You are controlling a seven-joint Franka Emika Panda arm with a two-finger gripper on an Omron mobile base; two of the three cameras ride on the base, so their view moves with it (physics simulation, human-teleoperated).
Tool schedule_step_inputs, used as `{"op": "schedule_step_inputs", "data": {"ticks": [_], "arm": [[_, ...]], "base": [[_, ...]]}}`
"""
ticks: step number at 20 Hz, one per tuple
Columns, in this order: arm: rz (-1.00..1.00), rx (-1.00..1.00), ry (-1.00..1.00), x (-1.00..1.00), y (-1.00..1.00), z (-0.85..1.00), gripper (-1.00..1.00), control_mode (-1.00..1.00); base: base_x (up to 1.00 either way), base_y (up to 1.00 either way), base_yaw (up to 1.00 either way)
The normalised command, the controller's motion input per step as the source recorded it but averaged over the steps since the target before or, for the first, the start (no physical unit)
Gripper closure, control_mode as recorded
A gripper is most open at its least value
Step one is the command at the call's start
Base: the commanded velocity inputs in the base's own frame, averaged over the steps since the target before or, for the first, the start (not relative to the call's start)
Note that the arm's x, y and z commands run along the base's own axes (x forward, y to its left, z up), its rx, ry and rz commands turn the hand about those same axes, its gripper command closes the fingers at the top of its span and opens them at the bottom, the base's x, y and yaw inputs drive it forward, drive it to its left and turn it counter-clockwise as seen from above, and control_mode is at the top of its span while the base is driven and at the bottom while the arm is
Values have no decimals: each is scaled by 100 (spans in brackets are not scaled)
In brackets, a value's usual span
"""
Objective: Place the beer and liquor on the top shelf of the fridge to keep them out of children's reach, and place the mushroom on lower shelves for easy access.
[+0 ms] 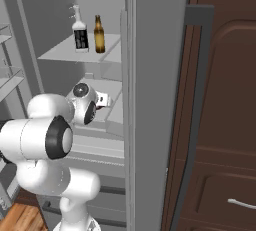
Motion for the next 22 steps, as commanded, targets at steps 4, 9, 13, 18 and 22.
{"op": "schedule_step_inputs", "data": {"ticks": [4,9,13,18,22], "arm": [[0,0,0,66,0,-24,100,-100],[0,0,0,65,0,-21,100,-100],[0,0,0,57,0,-14,-100,-100],[0,0,0,33,0,-1,-100,-100],[0,0,0,2,0,0,-100,-100]], "base": [[0,0,0],[0,0,0],[0,0,0],[0,0,0],[0,0,0]]}}
